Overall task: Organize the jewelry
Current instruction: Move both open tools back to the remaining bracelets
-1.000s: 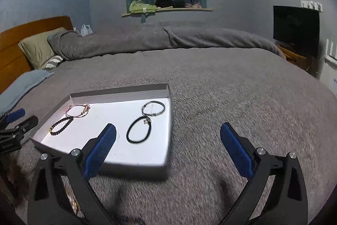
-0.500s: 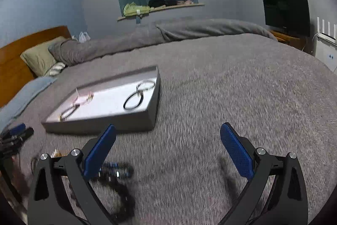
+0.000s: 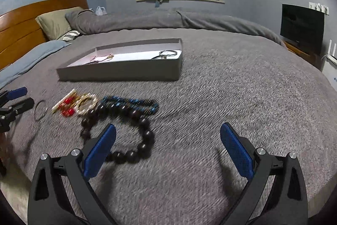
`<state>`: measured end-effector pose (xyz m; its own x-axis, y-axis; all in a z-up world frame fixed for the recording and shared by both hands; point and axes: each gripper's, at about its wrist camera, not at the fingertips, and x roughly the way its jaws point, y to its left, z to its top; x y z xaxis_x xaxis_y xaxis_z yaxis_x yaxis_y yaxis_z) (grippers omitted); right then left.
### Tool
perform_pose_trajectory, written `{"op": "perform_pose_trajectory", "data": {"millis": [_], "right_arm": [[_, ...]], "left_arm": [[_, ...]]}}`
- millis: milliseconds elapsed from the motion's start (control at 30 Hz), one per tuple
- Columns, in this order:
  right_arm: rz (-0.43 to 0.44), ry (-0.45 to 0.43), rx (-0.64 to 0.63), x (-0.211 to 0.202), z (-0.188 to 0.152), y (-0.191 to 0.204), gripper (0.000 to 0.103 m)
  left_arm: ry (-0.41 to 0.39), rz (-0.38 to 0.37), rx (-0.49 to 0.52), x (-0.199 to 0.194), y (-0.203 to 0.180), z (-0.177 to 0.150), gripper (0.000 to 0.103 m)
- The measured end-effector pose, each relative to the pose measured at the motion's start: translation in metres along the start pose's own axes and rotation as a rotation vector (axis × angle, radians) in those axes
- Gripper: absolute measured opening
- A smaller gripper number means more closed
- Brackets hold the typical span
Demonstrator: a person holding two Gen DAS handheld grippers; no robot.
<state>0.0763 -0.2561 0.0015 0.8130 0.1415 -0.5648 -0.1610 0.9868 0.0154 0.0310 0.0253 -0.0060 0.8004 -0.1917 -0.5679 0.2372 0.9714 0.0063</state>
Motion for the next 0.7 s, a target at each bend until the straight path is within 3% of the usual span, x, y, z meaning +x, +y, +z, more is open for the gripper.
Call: {"op": "perform_pose_trajectory", "data": {"millis": [367,500,700], "right_arm": [[0.030,0.047,-0.021,0.006,-0.006,0.010,0.098],[0.044,0.056,-0.036,0.007,-0.007,0.013,0.098],[0.073,0.067,-0.033,0.012,-0.007,0.016,0.088]], "left_arm": [[0.105,0.016,0.036,0.016,-0.009,-0.013,0.094],[0.098,0.020,0.049,0.017,-0.011,-0.013,0.093],[0.100,0.053,0.083,0.021,-0.016,-0.013,0.086]]}}
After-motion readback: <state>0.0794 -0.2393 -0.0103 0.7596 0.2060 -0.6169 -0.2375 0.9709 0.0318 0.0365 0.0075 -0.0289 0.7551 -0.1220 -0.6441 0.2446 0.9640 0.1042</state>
